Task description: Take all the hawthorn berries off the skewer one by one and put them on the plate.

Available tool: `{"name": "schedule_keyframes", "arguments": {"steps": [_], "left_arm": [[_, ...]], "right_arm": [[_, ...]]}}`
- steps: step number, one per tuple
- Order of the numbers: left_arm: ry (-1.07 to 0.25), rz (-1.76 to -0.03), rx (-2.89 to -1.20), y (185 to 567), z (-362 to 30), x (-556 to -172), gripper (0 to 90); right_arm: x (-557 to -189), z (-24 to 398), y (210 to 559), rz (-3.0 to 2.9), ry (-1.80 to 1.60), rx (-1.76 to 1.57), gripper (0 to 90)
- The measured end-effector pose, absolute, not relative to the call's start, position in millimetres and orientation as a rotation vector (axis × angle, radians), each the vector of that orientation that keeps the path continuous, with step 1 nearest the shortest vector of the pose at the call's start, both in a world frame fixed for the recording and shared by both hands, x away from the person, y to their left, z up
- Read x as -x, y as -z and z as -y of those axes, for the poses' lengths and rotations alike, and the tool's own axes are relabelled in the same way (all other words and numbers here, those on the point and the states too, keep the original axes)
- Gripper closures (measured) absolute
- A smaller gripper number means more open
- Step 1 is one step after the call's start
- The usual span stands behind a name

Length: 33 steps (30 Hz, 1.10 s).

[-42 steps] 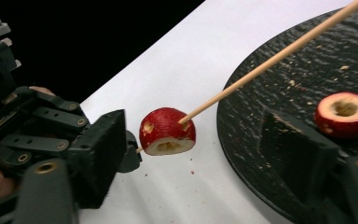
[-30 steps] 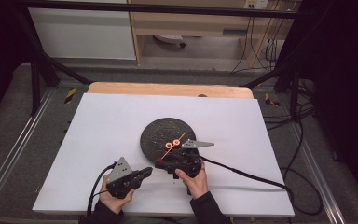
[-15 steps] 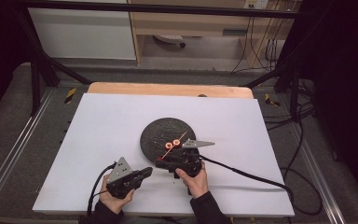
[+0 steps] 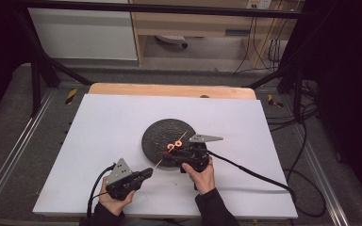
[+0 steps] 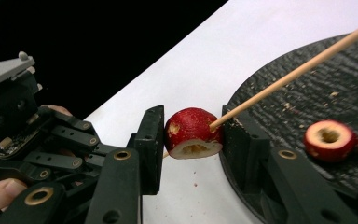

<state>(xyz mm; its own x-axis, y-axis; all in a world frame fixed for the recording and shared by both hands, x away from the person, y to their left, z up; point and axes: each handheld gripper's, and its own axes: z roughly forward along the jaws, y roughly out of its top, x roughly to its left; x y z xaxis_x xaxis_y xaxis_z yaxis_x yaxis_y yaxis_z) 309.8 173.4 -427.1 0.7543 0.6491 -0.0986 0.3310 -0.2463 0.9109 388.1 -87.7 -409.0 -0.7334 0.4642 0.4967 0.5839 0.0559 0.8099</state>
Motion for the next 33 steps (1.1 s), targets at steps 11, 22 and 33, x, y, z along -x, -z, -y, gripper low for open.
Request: {"name": "schedule_keyframes", "arguments": {"steps": [11, 22, 33], "left_arm": [[-0.363, -0.755, -1.847, 426.2, -174.5, -309.1, 88.1], [-0.367, -0.75, -1.841, 425.4, -175.6, -308.4, 88.1], [-0.368, -0.75, -1.838, 425.3, -176.4, -307.6, 88.1]], "right_arm": [[-400.2, 102.0, 390.5, 2.257, 1.798, 1.135, 61.2], [-411.0, 117.9, 371.4, 2.273, 1.833, 1.18, 61.3], [-420.4, 132.6, 356.4, 2.277, 1.863, 1.222, 61.3]]}}
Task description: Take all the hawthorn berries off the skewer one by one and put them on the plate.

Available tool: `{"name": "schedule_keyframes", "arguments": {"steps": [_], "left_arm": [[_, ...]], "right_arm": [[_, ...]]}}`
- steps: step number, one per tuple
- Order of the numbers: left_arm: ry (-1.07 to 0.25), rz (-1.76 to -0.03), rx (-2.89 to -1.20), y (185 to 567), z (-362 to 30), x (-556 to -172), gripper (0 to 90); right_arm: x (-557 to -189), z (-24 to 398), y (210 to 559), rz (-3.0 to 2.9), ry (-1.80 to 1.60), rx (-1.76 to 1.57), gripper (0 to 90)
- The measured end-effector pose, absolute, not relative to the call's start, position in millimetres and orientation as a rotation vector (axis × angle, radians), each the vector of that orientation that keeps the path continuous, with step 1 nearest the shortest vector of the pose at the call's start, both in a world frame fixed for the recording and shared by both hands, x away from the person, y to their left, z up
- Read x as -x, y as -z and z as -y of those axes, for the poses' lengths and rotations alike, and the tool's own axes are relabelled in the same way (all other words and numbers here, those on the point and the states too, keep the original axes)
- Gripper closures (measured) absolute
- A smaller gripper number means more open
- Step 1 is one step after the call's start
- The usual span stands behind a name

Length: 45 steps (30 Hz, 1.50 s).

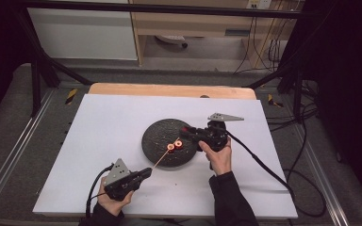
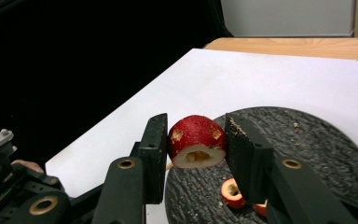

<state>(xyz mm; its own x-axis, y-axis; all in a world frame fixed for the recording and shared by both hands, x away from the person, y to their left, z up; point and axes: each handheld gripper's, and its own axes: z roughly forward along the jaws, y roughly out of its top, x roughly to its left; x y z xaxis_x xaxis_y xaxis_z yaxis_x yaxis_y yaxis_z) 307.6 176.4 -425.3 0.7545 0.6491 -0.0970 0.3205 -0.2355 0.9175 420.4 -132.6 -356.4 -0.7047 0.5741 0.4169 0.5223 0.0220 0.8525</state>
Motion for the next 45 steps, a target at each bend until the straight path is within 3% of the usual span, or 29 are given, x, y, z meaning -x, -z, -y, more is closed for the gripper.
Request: {"name": "schedule_keyframes", "arguments": {"steps": [20, 45], "left_arm": [[-0.375, -0.783, -1.829, 425.2, -183.7, -310.6, 88.1], [-0.381, -0.794, -1.829, 425.3, -186.3, -312.4, 88.1]], "right_arm": [[-451.5, 155.9, 346.3, -2.128, -1.688, -1.288, 61.3], [-481.3, 115.3, 438.9, -2.275, -1.41, -1.399, 61.1]]}}
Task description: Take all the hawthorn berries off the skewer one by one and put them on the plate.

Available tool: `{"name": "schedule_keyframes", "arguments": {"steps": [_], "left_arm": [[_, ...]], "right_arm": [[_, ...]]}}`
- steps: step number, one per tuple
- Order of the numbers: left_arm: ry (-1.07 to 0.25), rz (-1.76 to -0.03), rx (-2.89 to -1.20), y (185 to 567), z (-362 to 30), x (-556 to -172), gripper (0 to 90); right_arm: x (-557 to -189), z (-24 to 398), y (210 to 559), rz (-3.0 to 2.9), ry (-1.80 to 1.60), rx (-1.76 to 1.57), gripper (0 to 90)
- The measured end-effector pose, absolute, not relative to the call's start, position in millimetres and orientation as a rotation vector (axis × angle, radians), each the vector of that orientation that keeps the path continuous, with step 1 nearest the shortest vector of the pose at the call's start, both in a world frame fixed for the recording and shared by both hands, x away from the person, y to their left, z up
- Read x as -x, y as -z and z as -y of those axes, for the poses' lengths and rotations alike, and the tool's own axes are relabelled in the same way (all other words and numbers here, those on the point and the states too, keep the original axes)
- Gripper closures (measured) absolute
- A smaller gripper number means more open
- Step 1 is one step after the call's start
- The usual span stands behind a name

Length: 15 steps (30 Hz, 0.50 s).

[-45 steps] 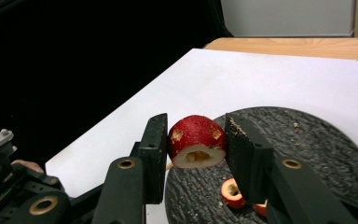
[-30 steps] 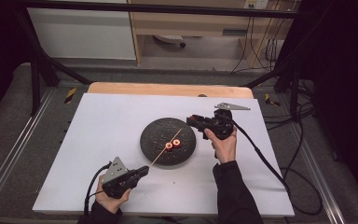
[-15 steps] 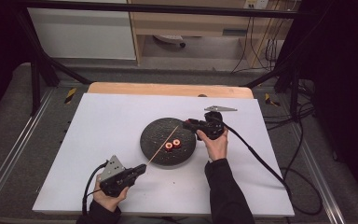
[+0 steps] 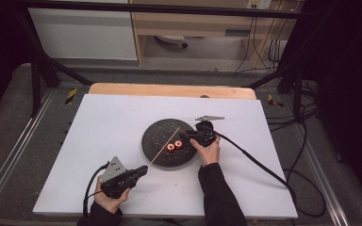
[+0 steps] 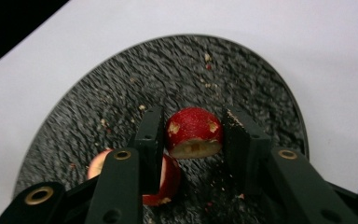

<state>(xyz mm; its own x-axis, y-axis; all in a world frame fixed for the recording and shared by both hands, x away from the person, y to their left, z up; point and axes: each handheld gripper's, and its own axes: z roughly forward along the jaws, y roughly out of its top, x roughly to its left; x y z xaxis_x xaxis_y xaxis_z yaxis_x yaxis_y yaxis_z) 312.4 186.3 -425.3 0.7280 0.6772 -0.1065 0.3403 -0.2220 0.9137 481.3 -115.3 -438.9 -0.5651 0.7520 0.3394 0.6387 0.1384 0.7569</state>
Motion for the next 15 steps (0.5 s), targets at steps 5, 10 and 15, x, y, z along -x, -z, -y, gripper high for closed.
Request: {"name": "schedule_keyframes", "arguments": {"steps": [5, 10, 15], "left_arm": [[-0.381, -0.792, -1.833, 425.5, -186.0, -312.6, 88.1], [-0.379, -0.794, -1.836, 425.6, -186.0, -312.7, 88.1], [-0.377, -0.797, -1.835, 425.7, -186.0, -312.9, 88.1]], "right_arm": [[-481.4, 113.8, 445.7, -2.285, -1.375, -1.393, 60.8], [-480.0, 114.2, 444.4, -2.285, -1.359, -1.389, 58.3], [-473.9, 118.6, 433.5, -2.271, -1.382, -1.359, 53.1]]}}
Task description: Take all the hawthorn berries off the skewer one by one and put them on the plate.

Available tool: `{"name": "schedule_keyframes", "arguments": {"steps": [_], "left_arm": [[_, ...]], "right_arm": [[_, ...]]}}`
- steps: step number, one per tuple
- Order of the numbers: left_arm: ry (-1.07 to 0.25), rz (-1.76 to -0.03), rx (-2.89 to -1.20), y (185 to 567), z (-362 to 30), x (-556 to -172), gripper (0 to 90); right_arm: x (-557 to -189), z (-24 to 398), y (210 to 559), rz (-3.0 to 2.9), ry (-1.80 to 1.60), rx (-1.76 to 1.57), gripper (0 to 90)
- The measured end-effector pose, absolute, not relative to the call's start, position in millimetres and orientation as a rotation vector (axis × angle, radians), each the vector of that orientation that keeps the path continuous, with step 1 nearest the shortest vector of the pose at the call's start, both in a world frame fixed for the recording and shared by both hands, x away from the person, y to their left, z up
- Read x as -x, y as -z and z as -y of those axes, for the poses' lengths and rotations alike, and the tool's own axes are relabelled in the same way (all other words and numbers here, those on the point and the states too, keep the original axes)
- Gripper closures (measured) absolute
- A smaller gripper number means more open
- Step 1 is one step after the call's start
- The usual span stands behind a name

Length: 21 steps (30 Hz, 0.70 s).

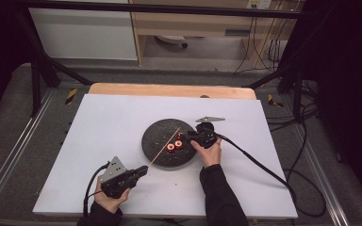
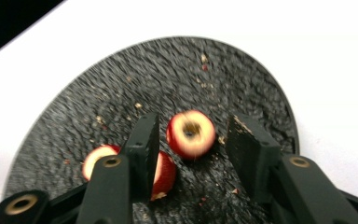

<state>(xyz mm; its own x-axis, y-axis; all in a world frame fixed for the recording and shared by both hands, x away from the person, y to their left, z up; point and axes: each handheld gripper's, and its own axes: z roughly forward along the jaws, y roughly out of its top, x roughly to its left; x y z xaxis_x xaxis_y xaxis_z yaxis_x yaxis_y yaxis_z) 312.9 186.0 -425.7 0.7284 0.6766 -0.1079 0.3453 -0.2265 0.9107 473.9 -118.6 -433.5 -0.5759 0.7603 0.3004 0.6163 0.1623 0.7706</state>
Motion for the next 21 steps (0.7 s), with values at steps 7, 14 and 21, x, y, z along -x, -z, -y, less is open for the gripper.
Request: {"name": "schedule_keyframes", "arguments": {"steps": [7, 14, 21], "left_arm": [[-0.38, -0.797, -1.841, 425.8, -185.2, -313.0, 88.0], [-0.379, -0.801, -1.851, 425.4, -184.8, -314.0, 88.0], [-0.373, -0.81, -1.855, 423.7, -182.8, -315.8, 88.0]], "right_arm": [[-451.2, 132.5, 415.1, -2.261, -1.42, -1.292, 36.6], [-425.8, 153.0, 411.6, -2.28, -1.412, -1.229, 14.2], [-403.7, 175.8, 426.0, -2.317, -1.335, -1.185, 4.8]]}}
